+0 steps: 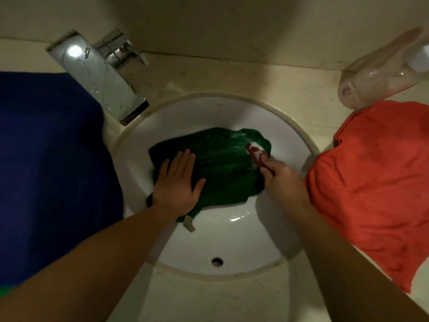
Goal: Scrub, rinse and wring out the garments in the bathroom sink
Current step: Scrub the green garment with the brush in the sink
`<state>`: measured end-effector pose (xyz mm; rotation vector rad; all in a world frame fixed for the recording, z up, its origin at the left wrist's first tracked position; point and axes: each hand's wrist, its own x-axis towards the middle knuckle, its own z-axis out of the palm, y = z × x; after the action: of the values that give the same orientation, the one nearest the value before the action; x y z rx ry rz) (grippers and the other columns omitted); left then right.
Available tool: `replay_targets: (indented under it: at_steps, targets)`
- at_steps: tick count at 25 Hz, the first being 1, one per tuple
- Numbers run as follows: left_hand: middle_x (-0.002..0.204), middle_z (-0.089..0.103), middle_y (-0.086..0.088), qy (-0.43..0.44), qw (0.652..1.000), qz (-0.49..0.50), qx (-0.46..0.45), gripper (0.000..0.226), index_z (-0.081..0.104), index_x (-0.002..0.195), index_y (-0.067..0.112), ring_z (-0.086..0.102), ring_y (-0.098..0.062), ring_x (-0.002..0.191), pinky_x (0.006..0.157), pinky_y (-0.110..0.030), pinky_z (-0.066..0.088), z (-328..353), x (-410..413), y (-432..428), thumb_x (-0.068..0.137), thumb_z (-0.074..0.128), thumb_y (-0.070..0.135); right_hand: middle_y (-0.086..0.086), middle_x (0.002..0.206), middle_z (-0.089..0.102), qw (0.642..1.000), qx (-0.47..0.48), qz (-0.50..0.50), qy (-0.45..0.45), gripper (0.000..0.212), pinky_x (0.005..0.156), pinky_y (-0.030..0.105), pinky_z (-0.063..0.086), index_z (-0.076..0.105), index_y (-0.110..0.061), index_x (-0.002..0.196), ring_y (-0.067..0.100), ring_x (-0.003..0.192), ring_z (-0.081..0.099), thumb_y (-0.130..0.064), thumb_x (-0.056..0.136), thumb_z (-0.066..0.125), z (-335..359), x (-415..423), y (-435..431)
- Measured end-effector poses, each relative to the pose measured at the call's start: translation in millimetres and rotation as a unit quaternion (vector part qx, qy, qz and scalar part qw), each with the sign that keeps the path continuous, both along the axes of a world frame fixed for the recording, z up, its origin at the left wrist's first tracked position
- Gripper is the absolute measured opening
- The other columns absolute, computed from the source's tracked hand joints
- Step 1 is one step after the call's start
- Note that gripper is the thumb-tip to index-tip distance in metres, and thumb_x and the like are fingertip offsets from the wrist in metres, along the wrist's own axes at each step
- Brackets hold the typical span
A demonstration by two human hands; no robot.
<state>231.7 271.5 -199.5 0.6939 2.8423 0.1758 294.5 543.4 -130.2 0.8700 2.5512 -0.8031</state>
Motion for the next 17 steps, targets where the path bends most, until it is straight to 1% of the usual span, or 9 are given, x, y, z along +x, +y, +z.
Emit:
replay_targets:
  at_steps: [3,5,7,9,11,12,13,15,17]
  targets:
    - [0.165,0.027,-0.008,-0.007,1.000,0.000,-0.006,0.073,0.027,0.159,0.010,0.024,-0.025,0.153,0.124,-0.046,0.015,-1,-1,1,0.102,0.029,0.057,0.007,0.114,0.069,0.999,-0.038,0.012,0.034,0.040,0.084,0.037,0.053,0.056,-0.035,0.144,0.027,0.097,0.065,-0.029,0.105,0.052,4,2,-25]
    - [0.166,0.024,-0.008,-0.019,1.000,-0.003,-0.015,0.074,0.025,0.159,0.011,0.020,-0.025,0.154,0.124,-0.045,0.010,1,1,1,0.102,0.023,0.057,0.011,0.116,0.072,0.997,-0.054,0.004,0.046,0.044,0.086,0.039,0.055,0.052,-0.040,0.146,0.031,0.098,0.067,-0.028,0.104,0.054,5,11,-30]
    - [0.167,0.020,-0.007,-0.034,0.999,-0.009,-0.016,0.074,0.023,0.160,0.013,0.015,-0.024,0.155,0.124,-0.045,0.006,9,0,3,0.102,0.017,0.058,0.012,0.112,0.073,0.998,-0.064,0.004,0.030,0.049,0.086,0.043,0.057,0.045,-0.048,0.148,0.030,0.094,0.069,-0.027,0.104,0.053,9,20,-20]
    - [0.166,0.024,-0.007,-0.032,0.998,-0.053,0.010,0.070,0.030,0.158,0.018,0.019,-0.025,0.154,0.124,-0.047,0.011,22,4,10,0.101,0.022,0.058,0.009,0.113,0.071,0.997,-0.075,0.005,0.033,0.054,0.087,0.045,0.058,0.041,-0.049,0.150,0.026,0.094,0.068,-0.023,0.104,0.053,11,24,-14]
    - [0.166,0.026,-0.005,-0.052,0.989,-0.132,0.043,0.067,0.032,0.157,0.026,0.022,-0.025,0.153,0.123,-0.044,0.011,31,19,22,0.099,0.027,0.061,0.008,0.121,0.067,0.996,-0.072,0.022,0.044,0.057,0.092,0.043,0.056,0.041,-0.045,0.151,0.026,0.102,0.065,-0.019,0.102,0.054,10,20,-16]
    - [0.167,0.021,-0.002,-0.076,0.984,-0.155,0.048,0.068,0.026,0.159,0.030,0.017,-0.023,0.154,0.124,-0.042,0.007,32,28,29,0.099,0.026,0.063,0.009,0.124,0.064,0.996,-0.065,0.036,0.047,0.058,0.093,0.044,0.054,0.040,-0.044,0.152,0.028,0.106,0.063,-0.019,0.102,0.053,7,18,-18]
    - [0.169,0.013,0.000,-0.098,0.982,-0.157,0.044,0.070,0.018,0.161,0.034,0.010,-0.022,0.156,0.125,-0.041,0.002,31,36,35,0.099,0.024,0.066,0.010,0.125,0.061,0.996,-0.061,0.047,0.045,0.059,0.093,0.045,0.054,0.038,-0.044,0.153,0.029,0.108,0.062,-0.020,0.102,0.052,5,16,-18]
    - [0.170,0.000,0.002,-0.106,0.986,-0.122,0.027,0.070,0.005,0.161,0.036,-0.001,-0.019,0.156,0.125,-0.042,-0.003,24,46,42,0.100,0.019,0.068,0.011,0.123,0.059,0.996,-0.063,0.048,0.036,0.059,0.093,0.048,0.053,0.036,-0.045,0.154,0.032,0.108,0.060,-0.021,0.102,0.050,1,14,-17]
    - [0.170,-0.001,0.002,-0.089,0.991,-0.101,0.009,0.065,0.004,0.161,0.036,-0.001,-0.019,0.156,0.125,-0.043,-0.002,19,48,45,0.103,0.018,0.063,0.012,0.120,0.061,0.995,-0.072,0.043,0.053,0.054,0.089,0.050,0.055,0.038,-0.047,0.152,0.033,0.103,0.062,-0.024,0.104,0.046,-2,15,-19]
